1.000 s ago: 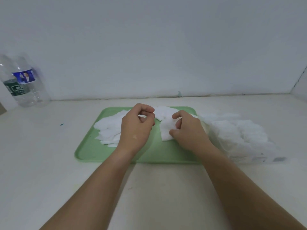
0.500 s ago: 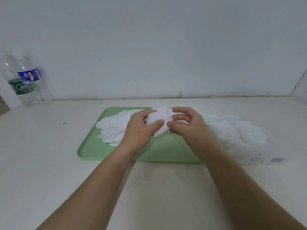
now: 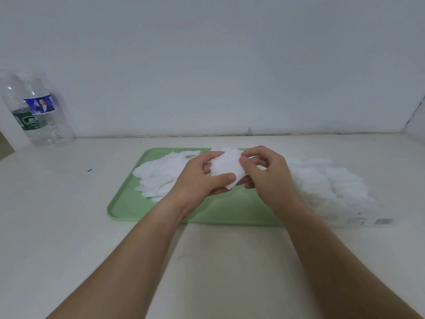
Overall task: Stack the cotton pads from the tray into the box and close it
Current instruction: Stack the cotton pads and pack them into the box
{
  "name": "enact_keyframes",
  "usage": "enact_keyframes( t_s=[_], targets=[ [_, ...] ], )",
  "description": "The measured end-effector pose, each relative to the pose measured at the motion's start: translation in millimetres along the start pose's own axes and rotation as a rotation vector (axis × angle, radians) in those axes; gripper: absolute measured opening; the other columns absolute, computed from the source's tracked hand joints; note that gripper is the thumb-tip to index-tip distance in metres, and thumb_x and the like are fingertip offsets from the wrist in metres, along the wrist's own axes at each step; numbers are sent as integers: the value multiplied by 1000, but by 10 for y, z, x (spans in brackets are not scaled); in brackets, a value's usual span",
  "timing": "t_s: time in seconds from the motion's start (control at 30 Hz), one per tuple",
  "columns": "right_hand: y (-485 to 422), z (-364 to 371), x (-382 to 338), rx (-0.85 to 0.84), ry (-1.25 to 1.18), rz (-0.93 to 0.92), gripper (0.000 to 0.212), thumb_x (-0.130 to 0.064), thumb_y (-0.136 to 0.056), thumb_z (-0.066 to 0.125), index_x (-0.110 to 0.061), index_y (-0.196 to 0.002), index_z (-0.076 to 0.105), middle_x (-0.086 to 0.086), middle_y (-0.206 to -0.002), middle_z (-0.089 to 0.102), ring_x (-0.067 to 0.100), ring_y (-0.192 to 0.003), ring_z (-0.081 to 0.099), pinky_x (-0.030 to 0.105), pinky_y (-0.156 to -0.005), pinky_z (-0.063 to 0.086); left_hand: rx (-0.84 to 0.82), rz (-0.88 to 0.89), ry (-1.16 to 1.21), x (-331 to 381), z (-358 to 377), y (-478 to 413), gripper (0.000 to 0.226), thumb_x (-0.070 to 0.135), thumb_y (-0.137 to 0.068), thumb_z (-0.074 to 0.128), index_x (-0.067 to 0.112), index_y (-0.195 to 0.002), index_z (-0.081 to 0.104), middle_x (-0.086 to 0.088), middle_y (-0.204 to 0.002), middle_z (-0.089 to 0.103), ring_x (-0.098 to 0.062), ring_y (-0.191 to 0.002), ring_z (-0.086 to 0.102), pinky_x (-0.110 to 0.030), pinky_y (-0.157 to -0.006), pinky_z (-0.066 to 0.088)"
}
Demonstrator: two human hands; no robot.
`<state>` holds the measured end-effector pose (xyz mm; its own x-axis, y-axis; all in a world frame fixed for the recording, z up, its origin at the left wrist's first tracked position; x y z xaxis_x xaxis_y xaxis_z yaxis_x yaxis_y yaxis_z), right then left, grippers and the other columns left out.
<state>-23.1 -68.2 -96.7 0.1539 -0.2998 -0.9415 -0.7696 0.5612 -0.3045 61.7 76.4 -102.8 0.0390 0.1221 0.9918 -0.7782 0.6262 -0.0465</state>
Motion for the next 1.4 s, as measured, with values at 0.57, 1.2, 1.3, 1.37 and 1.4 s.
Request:
enact_keyframes(
  t_s=[0.57,1.2,1.3,1.37,1.4],
  targets=[
    [-83,-35,16,50,-414,203,16,-13,-103,50,-12,-89,59,6,-90,66,18,-77,68,31,-63,57,-73,33,-30,72,16,33,45,-8,-83,75,14,-120,63,-17,-103,77,-32,-94,76,-31,-75,61],
    [-43,4,39,49,-112,33,4,-10,-95,64,-8,-95,67,-13,-53,57,5,-54,54,26,-58,46,-73,16,-106,60,56,47,28,2,-99,51,6,-120,70,-2,-73,66,-10,-64,60,-28,-74,59],
    [-32,22,33,103,34,-60,6,-11,-92,64,-15,-90,68,-9,-65,61,7,-58,55,24,-59,48,-85,-14,-56,88,95,68,26,5,-102,48,3,-119,68,4,-70,70,-6,-57,65,-29,-75,60],
    [-8,37,13,127,129,-142,8,-10,-91,64,-16,-87,67,-5,-73,63,3,-54,51,15,-55,42,-46,-60,37,99,105,58,27,14,-106,45,5,-115,69,-7,-86,76,-18,-71,74,-33,-75,61],
    [6,49,4,131,159,-175,9,-8,-90,64,-16,-86,66,-6,-73,63,3,-53,49,12,-54,39,-6,-94,80,98,98,50,30,22,-107,43,7,-110,69,-12,-92,77,-24,-79,76,-35,-74,62]
  ],
)
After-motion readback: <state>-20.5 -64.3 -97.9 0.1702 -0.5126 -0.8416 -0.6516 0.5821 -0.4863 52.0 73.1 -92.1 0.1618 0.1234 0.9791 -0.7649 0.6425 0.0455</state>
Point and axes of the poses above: each hand's wrist, its own y-axis away from the middle knuckle, its own z-axis out of the palm, x = y × z, the point moved 2 cm from there along -y, towards the middle knuckle
